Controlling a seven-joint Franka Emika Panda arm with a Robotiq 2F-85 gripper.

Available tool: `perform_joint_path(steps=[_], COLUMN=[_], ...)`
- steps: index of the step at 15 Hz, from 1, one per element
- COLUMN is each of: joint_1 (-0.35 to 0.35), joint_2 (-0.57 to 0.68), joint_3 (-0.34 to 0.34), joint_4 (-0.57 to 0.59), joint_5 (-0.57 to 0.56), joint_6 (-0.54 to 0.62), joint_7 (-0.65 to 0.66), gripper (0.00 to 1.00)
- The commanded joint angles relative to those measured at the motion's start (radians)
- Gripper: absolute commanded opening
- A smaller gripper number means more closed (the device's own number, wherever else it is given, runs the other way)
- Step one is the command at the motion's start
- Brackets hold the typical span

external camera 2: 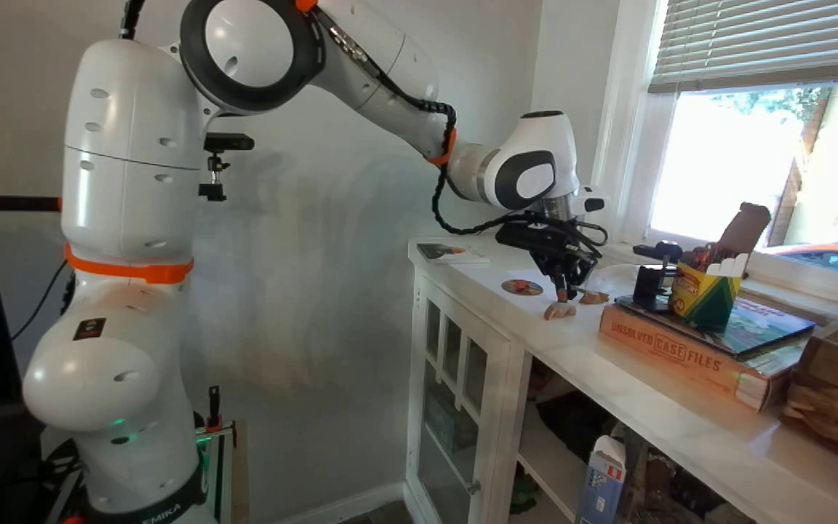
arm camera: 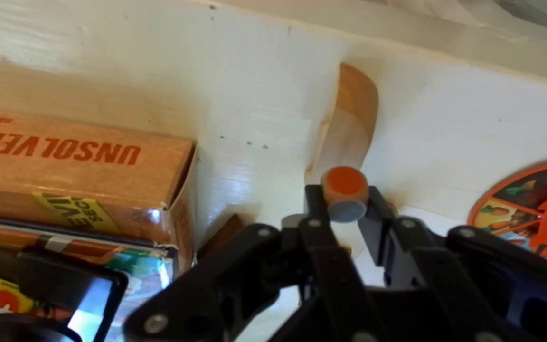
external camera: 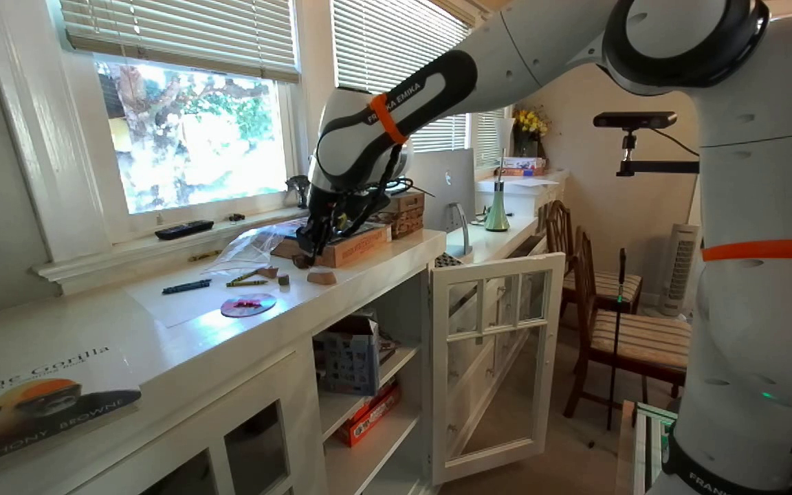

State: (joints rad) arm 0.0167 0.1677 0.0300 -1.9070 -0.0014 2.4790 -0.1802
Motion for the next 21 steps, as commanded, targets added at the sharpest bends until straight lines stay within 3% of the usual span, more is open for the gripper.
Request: perform_joint_path(steps=[1, 21], joint_1=[0.0, -0.001], joint_2=[-0.04, 0.009], joint_3=[-0.003, 0.0], joint_4=[-0.047, -0.026], joint_5=[-0.018, -0.004], joint_6=[-0.021, 0.014], joint_7=[0.027, 0.027], gripper=[0.06, 0.06])
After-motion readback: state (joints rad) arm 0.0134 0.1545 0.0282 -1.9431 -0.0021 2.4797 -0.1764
